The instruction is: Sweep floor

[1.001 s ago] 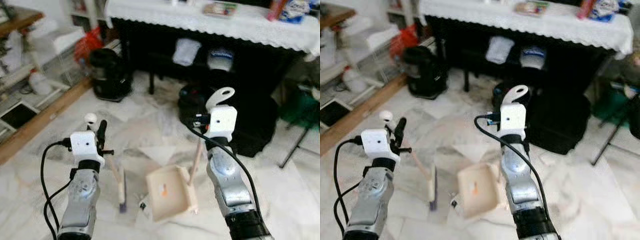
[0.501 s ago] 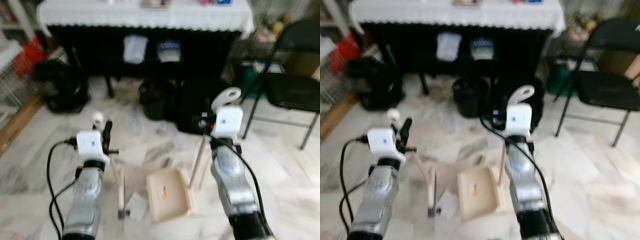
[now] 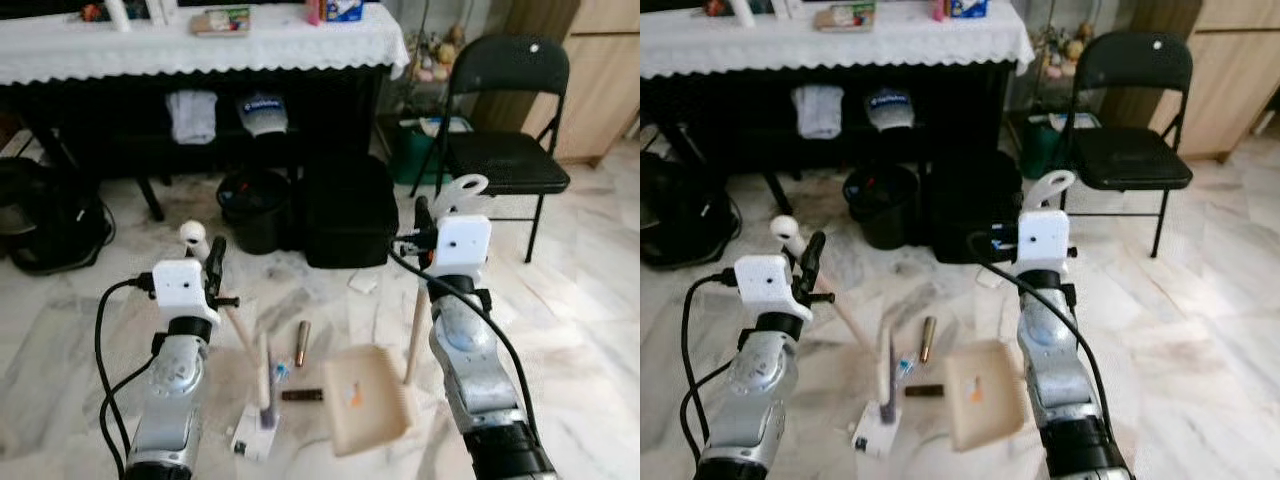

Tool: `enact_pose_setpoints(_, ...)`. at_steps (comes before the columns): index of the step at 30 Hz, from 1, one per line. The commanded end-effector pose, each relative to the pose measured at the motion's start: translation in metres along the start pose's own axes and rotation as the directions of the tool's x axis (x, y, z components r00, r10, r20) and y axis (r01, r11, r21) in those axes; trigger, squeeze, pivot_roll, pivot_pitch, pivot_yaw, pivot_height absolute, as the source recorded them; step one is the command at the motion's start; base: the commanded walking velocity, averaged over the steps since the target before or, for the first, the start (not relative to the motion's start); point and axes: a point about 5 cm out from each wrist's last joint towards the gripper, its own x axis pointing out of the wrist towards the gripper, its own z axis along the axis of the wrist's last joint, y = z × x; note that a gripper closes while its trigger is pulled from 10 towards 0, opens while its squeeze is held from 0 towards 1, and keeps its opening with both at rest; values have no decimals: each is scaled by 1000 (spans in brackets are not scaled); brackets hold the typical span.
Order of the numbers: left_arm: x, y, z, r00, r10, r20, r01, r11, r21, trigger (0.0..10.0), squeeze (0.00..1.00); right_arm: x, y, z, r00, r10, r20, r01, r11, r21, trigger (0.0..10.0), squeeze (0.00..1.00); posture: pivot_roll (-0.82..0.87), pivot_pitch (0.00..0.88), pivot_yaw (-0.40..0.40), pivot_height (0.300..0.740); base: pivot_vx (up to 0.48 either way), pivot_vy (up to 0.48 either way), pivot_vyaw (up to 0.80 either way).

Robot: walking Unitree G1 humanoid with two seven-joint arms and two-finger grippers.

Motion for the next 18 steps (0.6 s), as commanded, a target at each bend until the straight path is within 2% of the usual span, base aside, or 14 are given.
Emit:
enact_pose_setpoints(1,2,0,7,999,-1,34,0,1000,15,10000,0,3,-2,12,998,-11,59,10,1000,25,10000,0,85,103,32,740,0,424,0)
enact_pose_setpoints(18,2,0,7,999,-2,36,1,1000,15,10000,0,1,1,11,998,5,59,-7,1000,26,10000,0,82,105,32,740,0,406,0)
